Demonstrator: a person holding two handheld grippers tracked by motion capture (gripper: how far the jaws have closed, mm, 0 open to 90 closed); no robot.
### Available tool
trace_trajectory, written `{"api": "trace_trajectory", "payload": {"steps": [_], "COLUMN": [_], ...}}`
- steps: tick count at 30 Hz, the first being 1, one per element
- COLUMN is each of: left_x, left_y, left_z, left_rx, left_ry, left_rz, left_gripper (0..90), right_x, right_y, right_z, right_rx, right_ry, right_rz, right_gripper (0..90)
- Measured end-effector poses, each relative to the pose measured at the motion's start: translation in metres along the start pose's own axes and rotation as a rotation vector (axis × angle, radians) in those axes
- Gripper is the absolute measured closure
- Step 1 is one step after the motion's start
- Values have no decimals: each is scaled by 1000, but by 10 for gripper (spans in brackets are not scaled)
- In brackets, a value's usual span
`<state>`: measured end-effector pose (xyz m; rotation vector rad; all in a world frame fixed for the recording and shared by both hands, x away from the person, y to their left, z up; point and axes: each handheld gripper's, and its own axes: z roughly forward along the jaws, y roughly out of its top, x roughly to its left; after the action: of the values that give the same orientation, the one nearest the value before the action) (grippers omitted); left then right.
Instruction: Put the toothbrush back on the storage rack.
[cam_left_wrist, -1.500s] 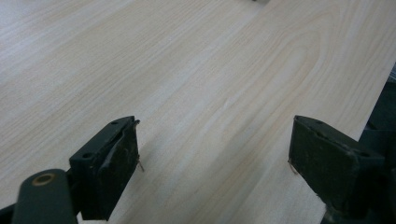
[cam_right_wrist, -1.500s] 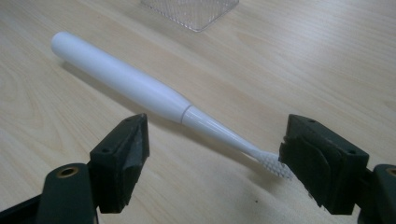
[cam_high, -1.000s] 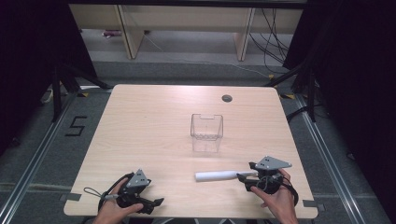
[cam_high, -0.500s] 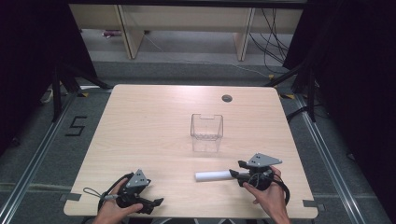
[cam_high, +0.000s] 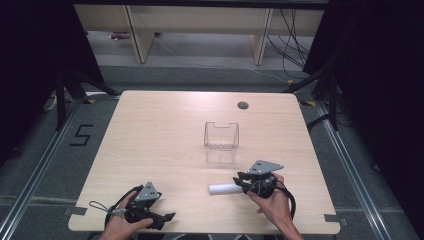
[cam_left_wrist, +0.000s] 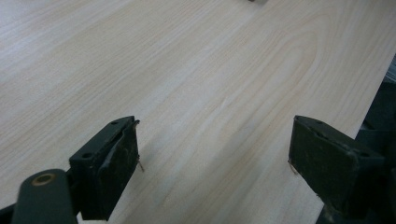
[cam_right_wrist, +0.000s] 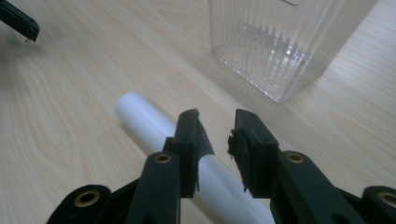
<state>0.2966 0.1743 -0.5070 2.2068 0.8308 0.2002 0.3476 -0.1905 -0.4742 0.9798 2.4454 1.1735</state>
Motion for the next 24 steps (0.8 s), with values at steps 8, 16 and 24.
{"api": "trace_trajectory", "payload": {"steps": [8, 16, 24], "left_x": [1, 1, 1], "left_y": [0, 0, 0], "left_z": [-1, -1, -2], "left_rx": [8, 6, 6], "left_ry": [-2, 3, 0], "left_rz": [19, 18, 18], "left_gripper": [152, 152, 152], "right_x": [7, 14, 20], "right_y": [8, 16, 24], "right_z": [17, 33, 48], "right_rx": [23, 44, 74], "right_ry": [27, 49, 69], "right_rz": [-50, -97, -106], "right_gripper": [779, 857, 874]}}
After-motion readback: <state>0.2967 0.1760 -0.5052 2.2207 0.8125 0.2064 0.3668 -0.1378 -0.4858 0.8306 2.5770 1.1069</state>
